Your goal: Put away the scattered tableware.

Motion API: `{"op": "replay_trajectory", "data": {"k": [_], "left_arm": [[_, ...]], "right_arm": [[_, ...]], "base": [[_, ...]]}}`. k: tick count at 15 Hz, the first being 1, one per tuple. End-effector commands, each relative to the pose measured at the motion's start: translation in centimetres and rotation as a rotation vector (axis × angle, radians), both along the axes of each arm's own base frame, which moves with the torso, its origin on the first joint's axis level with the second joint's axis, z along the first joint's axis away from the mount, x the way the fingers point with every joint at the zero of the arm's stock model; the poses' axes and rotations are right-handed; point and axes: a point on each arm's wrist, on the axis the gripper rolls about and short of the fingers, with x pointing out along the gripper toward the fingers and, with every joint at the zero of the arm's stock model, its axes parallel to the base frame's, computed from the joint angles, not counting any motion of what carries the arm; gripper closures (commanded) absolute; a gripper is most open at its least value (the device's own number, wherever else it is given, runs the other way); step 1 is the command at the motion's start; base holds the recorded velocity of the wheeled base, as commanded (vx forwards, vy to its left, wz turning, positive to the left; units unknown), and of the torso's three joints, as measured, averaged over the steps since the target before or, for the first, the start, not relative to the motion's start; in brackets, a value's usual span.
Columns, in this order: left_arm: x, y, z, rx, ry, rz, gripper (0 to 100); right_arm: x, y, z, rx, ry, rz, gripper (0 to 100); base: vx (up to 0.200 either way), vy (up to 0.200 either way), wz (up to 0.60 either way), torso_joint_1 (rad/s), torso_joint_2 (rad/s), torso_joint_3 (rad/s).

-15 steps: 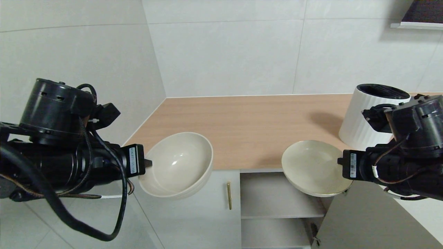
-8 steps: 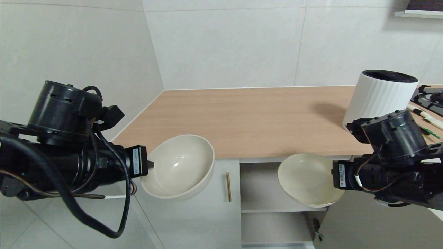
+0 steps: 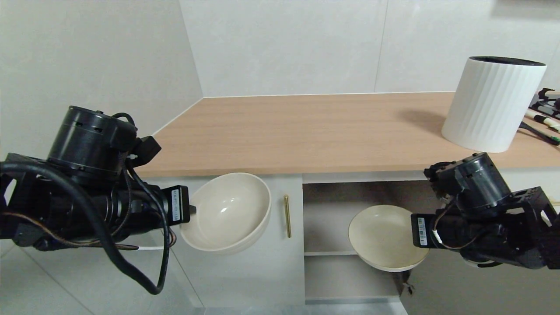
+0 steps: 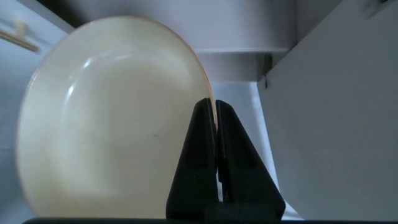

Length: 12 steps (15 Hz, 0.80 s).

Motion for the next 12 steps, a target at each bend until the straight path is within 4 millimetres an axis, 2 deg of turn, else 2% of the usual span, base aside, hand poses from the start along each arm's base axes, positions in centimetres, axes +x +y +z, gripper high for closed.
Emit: {"op": "replay_trajectory", "data": {"k": [1, 9, 12], "left_arm": [[0.1, -0.1, -0.2, 0.004, 0.007, 0.000, 100], [0.4, -0.2, -0.5, 0.008, 0.020, 0.001, 100], [0.4, -0.2, -0.5, 0.008, 0.020, 0.001, 100]], "right_arm": [[0.2, 0.2, -0.8, -0.017, 0.026, 0.001, 100], [0.6, 0.5, -1.9, -0.040, 0.061, 0.004, 100], [0.6, 0.7, -2.0, -0.032, 0.051, 0.009, 100]], "base": [[0.000, 0.000, 0.00, -0.124, 0.47, 0.334], [0.000, 0.000, 0.00, -0.080, 0.44, 0.354], [0.000, 0.000, 0.00, -0.010, 0.12, 0.103]]}}
